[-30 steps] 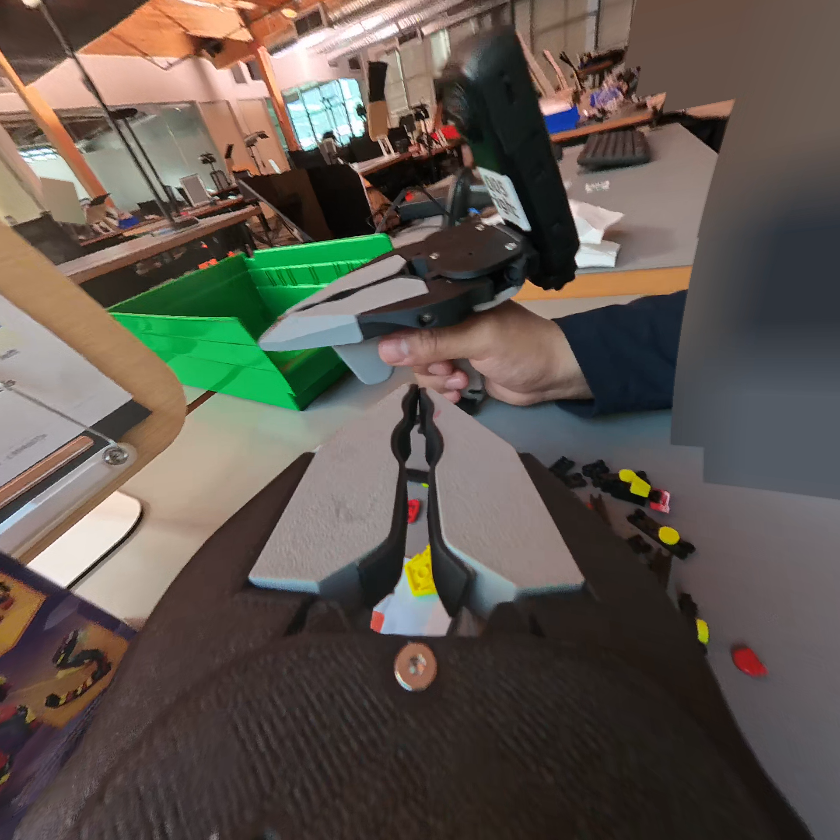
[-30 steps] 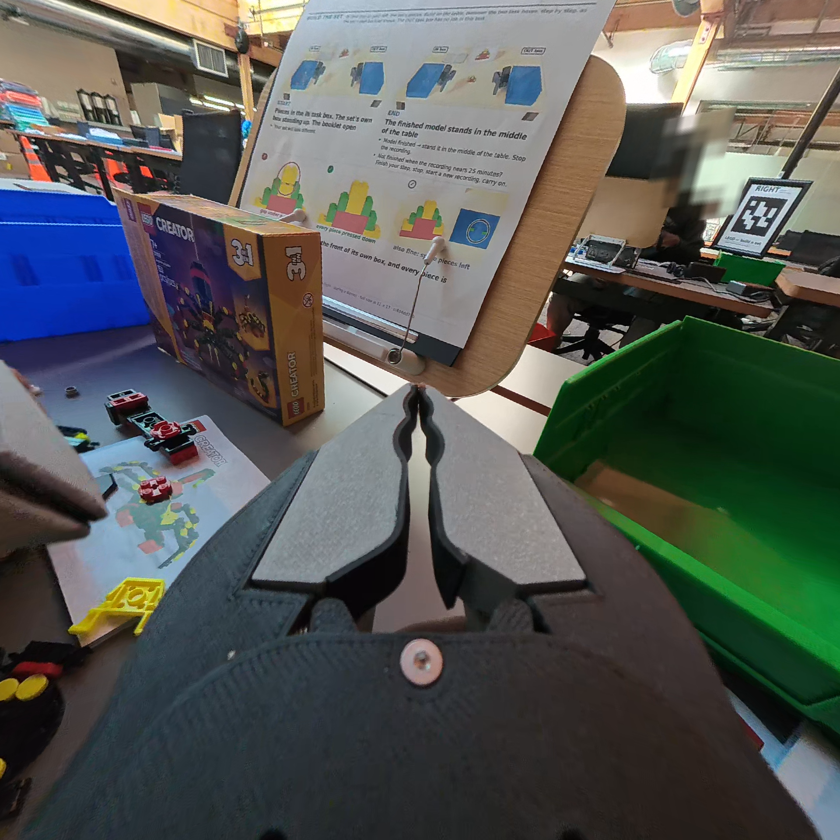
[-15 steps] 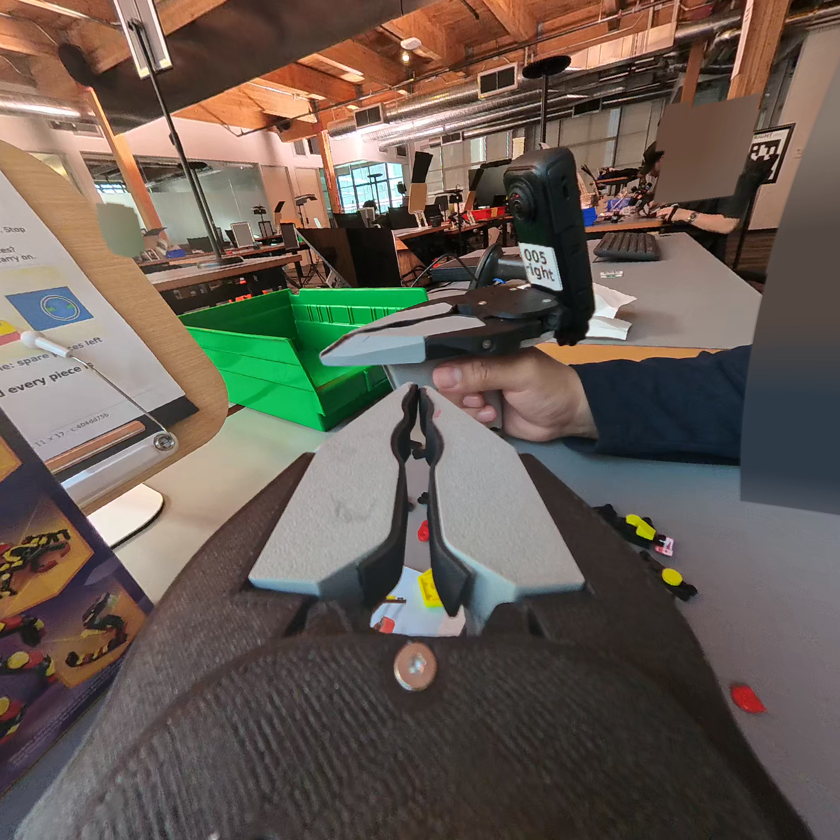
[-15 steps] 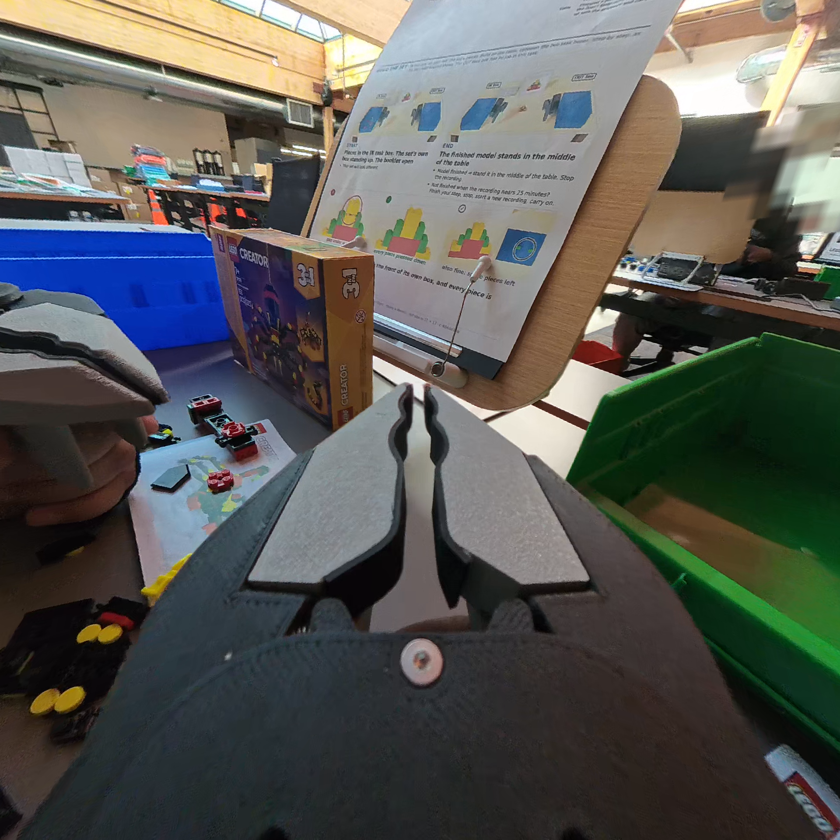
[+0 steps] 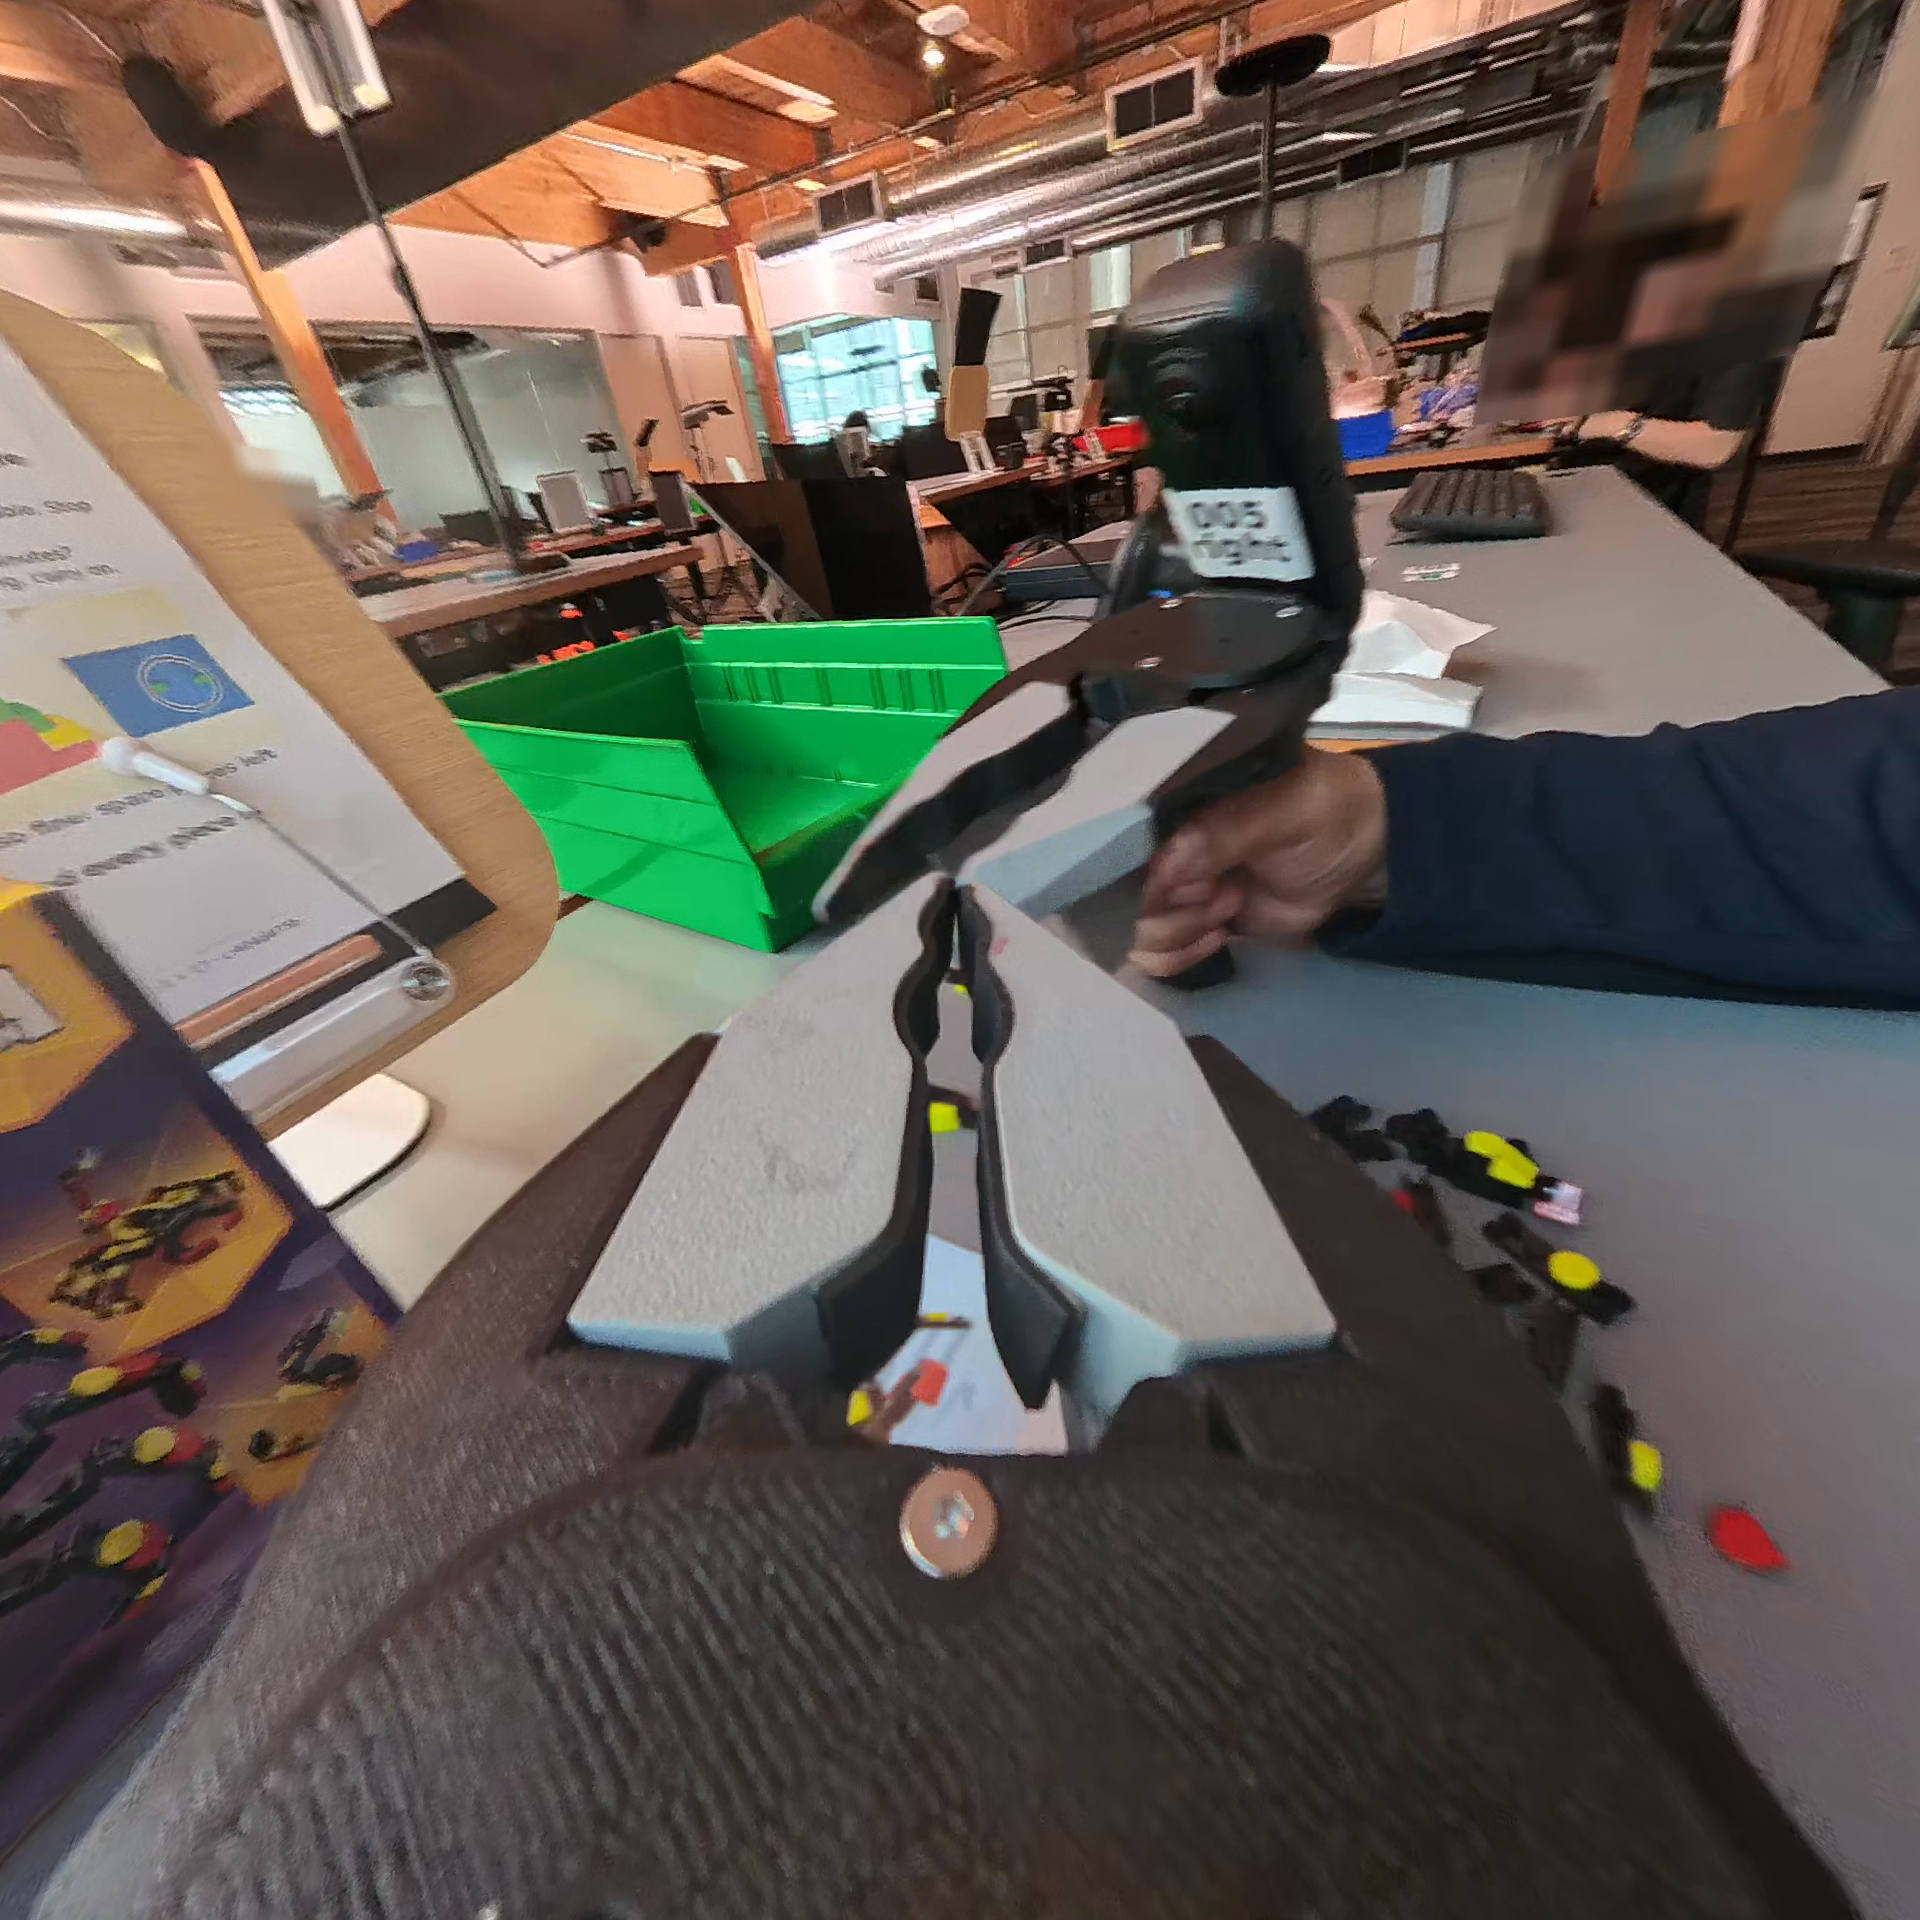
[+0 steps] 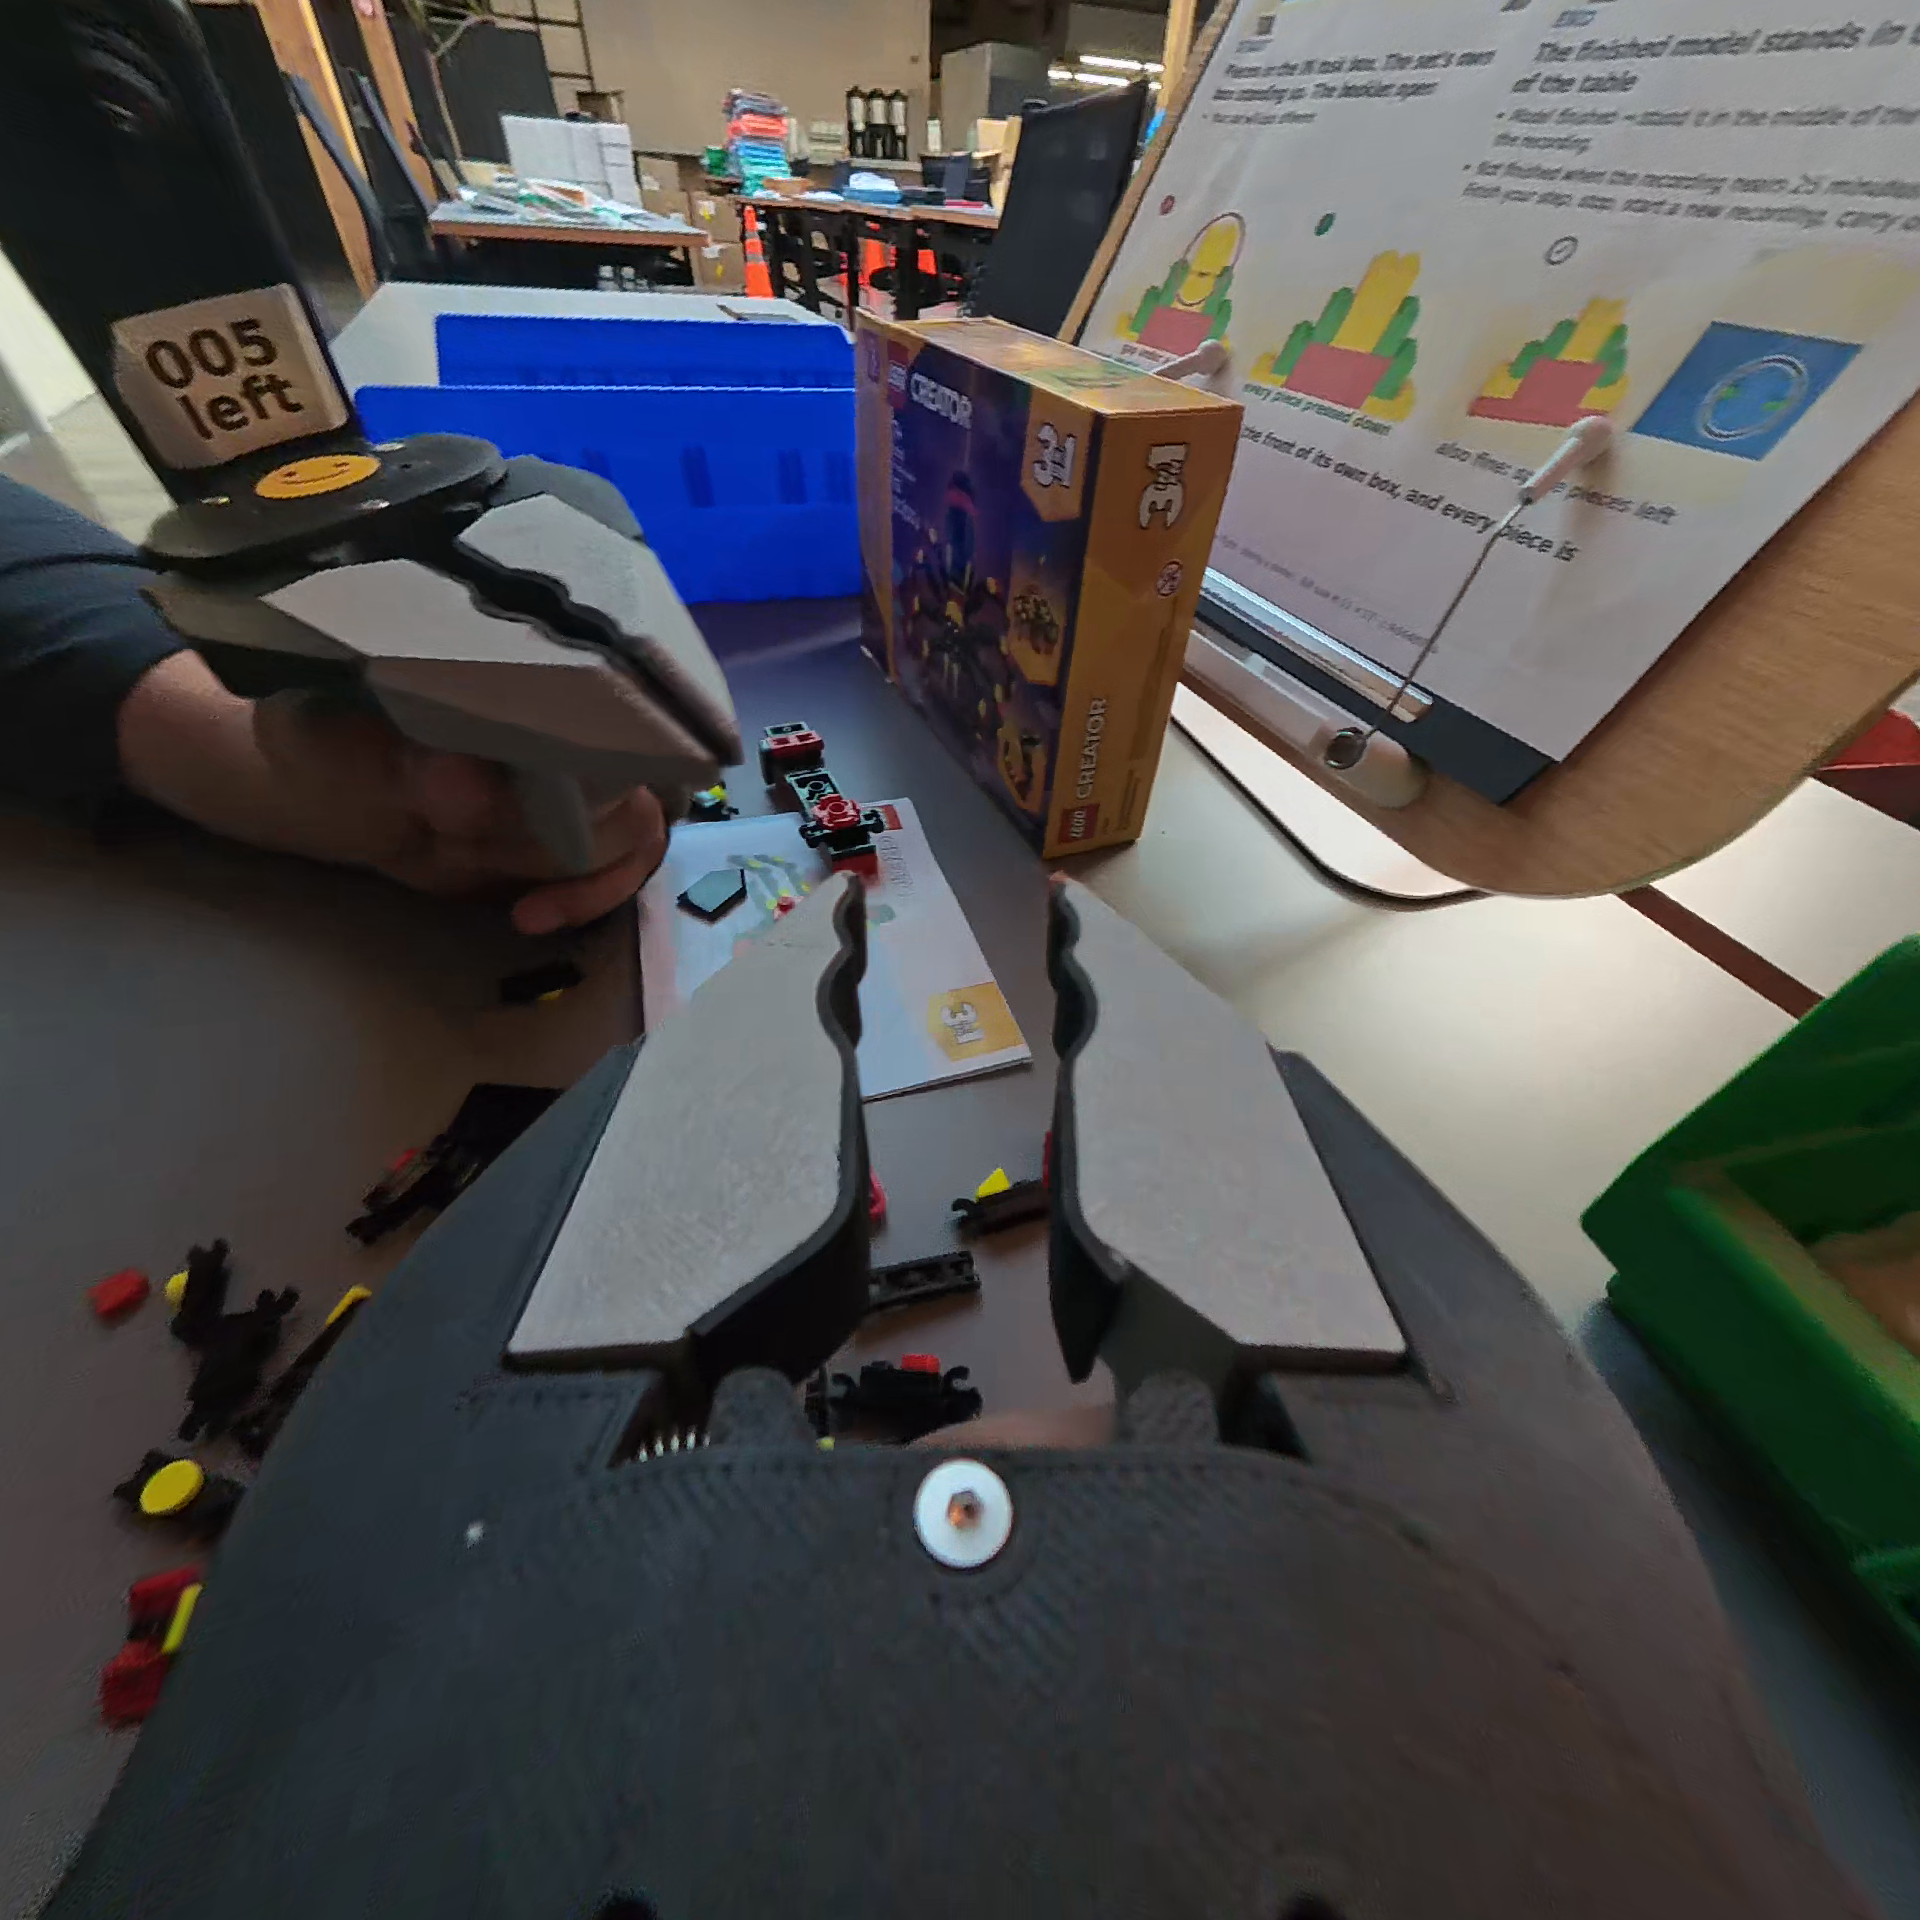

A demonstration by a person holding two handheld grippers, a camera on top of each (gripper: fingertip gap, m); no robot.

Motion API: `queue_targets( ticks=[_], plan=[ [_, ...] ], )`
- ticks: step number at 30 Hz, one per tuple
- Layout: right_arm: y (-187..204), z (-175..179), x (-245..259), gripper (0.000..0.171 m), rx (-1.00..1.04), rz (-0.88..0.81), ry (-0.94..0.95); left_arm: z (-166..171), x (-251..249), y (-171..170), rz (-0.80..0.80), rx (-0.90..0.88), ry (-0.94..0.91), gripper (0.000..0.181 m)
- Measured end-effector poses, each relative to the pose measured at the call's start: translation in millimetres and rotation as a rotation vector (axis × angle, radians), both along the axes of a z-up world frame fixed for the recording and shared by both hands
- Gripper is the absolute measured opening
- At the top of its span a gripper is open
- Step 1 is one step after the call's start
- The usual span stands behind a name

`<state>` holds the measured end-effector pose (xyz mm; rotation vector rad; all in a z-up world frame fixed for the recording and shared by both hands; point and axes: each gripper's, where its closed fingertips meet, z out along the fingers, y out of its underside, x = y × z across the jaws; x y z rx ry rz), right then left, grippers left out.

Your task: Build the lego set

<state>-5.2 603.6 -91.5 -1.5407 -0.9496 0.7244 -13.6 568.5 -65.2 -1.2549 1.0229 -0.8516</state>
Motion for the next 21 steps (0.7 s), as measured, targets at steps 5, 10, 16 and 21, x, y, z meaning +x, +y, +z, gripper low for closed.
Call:
queue_targets(
  ticks=[5,10,16,21],
  plan=[
    [-32,-1,-4,0.032,-0.032,0.162,-0.059,3,-14,21,0.073,-0.056,-0.044,0.0],
    [-71,-35,-14,0.03,-0.199,0.367,-0.223,2,-12,18,0.074,-0.023,-0.027,0.0],
    [-89,-64,-25,0.03,-0.159,0.413,-0.445,1,-9,15,0.064,-0.006,-0.01,0.0],
    [-94,-83,-27,0.029,-0.163,0.43,-0.544,1,-9,15,0.059,-0.007,-0.007,0.0]
  ],
)
